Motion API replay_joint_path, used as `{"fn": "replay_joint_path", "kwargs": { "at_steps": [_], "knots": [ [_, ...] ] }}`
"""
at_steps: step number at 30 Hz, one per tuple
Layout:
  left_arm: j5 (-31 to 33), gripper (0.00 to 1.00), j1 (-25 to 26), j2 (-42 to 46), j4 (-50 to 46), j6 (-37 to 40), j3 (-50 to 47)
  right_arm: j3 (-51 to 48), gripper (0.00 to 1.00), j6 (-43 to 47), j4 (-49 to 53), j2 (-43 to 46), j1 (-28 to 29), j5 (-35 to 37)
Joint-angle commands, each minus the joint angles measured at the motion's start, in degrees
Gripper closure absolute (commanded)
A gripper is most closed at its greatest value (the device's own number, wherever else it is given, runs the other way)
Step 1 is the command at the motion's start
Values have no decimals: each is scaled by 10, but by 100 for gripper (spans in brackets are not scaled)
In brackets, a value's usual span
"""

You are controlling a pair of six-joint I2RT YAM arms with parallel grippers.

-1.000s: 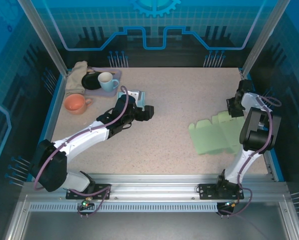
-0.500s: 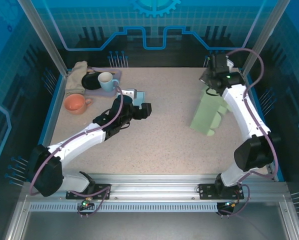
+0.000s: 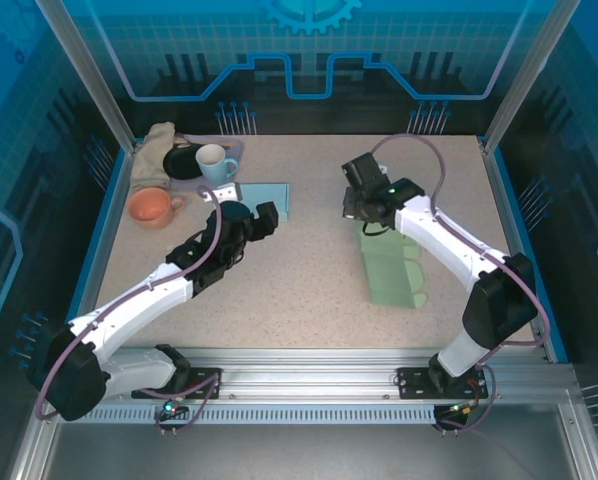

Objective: Fold the paper box

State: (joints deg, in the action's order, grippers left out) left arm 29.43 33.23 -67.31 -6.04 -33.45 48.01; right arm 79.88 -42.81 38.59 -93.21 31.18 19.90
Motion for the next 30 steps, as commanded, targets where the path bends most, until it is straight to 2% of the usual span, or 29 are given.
{"fn": "replay_joint_path", "kwargs": {
  "at_steps": [1,3,6,10,14,17,20,23,26,30],
  "knots": [
    [50,6,3,15,-25,-30,-19,-13,71,-36,-82,-39,15,-66],
    [46,6,3,14,-30,-31,-22,-11,58,-34,-102,-61,17,-104],
    [19,6,3,3,-26,-24,-24,-18,43,-19,-110,-59,20,-101],
    [-39,6,5,-28,5,-15,-37,-73,42,22,-120,11,20,-42],
    [-121,7,19,-90,50,-19,-27,-155,41,70,-111,130,22,52],
    [-149,7,48,-154,64,-17,13,-228,24,102,-128,234,21,106],
    [-166,7,77,-211,72,-16,62,-291,3,137,-167,331,16,119],
    [-166,8,91,-265,61,-13,116,-337,0,134,-197,400,-26,103],
    [-158,10,91,-323,23,-18,178,-348,1,126,-195,438,-85,39],
    [-175,13,91,-384,8,-23,230,-375,2,116,-209,460,-112,11]
  ]
}}
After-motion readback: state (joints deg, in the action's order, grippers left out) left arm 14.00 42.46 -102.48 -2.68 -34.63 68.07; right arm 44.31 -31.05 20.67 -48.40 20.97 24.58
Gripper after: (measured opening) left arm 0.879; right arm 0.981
